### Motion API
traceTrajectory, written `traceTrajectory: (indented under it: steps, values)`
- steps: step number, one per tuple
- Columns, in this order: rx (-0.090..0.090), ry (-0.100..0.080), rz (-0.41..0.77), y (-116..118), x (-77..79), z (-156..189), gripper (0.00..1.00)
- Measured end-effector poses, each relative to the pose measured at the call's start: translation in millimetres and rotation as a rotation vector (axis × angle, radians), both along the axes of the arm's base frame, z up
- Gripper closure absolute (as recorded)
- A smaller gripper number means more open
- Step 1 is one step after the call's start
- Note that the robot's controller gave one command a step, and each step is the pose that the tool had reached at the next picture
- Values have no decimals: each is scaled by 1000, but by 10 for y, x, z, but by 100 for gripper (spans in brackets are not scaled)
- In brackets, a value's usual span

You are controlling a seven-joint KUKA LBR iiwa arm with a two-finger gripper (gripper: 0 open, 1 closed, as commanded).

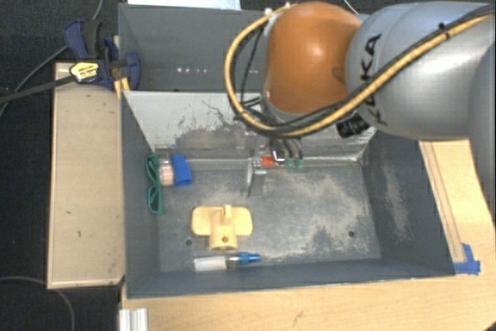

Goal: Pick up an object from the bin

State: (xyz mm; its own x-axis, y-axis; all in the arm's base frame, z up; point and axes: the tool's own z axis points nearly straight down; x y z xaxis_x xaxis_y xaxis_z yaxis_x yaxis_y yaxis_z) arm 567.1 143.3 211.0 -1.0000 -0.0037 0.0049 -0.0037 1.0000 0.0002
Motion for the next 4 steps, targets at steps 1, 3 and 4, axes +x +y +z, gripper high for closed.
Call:
traceTrajectory:
  steps: [1,3,4]
  values:
    - [1,-8,-5,-10,16,50,0]
    - [3,-11,254,258,-175,-999,0]
    - [2,13,246,186,-220,-1379,100]
